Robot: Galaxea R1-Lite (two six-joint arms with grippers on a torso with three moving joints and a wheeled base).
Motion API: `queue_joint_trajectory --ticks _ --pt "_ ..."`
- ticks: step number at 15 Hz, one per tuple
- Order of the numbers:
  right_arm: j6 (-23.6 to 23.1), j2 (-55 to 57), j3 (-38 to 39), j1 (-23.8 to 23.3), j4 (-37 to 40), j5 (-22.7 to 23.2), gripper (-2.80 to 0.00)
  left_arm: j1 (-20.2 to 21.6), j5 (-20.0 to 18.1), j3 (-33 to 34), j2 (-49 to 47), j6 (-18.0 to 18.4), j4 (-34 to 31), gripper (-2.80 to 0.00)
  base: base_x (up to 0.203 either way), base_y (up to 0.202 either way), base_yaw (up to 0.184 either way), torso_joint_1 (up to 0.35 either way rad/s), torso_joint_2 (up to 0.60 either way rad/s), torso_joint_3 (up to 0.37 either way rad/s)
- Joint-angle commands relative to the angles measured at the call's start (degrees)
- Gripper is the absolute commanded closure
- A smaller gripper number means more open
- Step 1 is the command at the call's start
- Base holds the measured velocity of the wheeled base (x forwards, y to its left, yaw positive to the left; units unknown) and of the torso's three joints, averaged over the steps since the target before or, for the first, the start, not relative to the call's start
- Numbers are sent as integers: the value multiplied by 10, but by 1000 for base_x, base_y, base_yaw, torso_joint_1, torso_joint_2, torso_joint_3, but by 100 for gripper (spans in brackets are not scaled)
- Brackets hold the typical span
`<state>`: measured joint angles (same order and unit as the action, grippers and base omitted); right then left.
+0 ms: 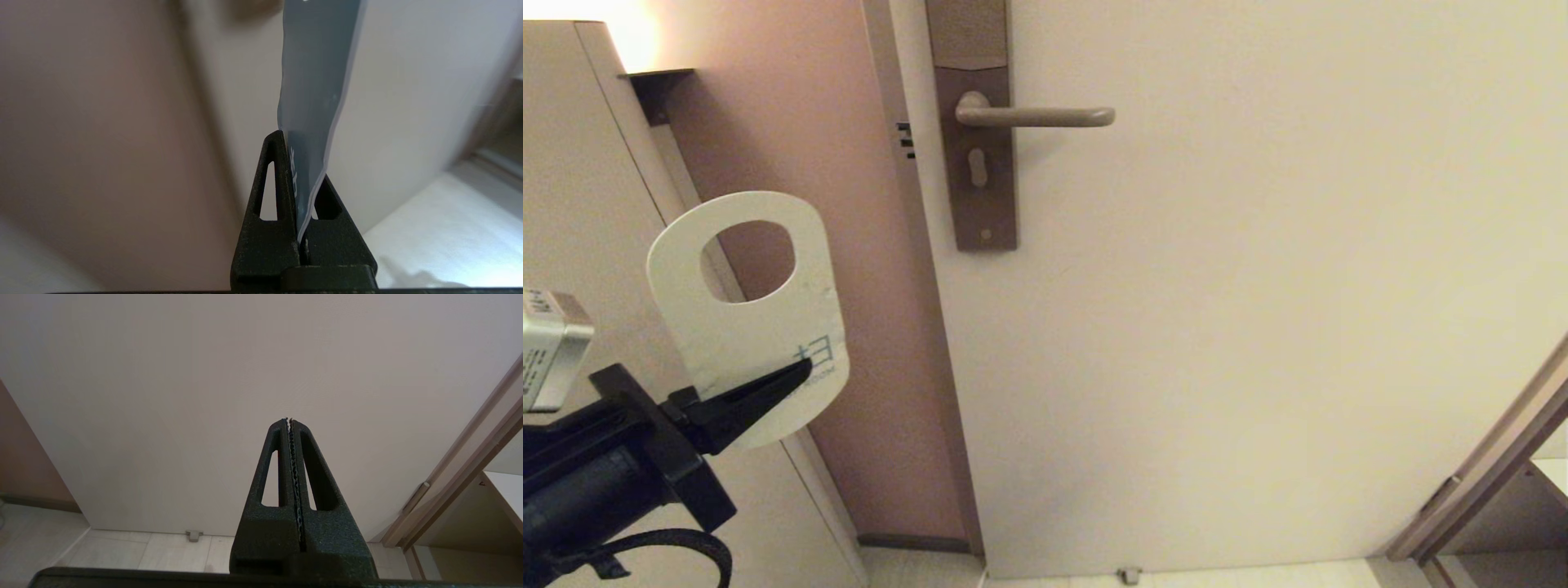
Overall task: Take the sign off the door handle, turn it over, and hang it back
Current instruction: Hand it to the other hand
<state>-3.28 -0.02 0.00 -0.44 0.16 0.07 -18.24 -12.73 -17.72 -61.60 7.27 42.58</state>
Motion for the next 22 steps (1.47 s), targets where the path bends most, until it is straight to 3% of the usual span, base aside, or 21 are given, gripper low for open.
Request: queue_joint_trajectory --ticks 1,4,8,13,18,22 --pt "-1 0 0 0 0 0 0 39 2 43 43 -3 3 0 0 0 0 0 0 0" --pt "-1 0 0 0 0 0 0 72 14 112 105 -9 4 0 0 0 0 0 0 0" --pt "-1 0 0 0 0 0 0 118 80 174 167 -11 -3 0 0 0 0 0 0 0" --pt "-1 0 0 0 0 0 0 180 92 177 317 -42 -134 0 0 0 0 0 0 0" --pt "-1 0 0 0 0 0 0 191 95 177 479 -25 -268 0 0 0 0 0 0 0" --pt "-1 0 0 0 0 0 0 189 96 177 556 3 -366 0 0 0 0 0 0 0"
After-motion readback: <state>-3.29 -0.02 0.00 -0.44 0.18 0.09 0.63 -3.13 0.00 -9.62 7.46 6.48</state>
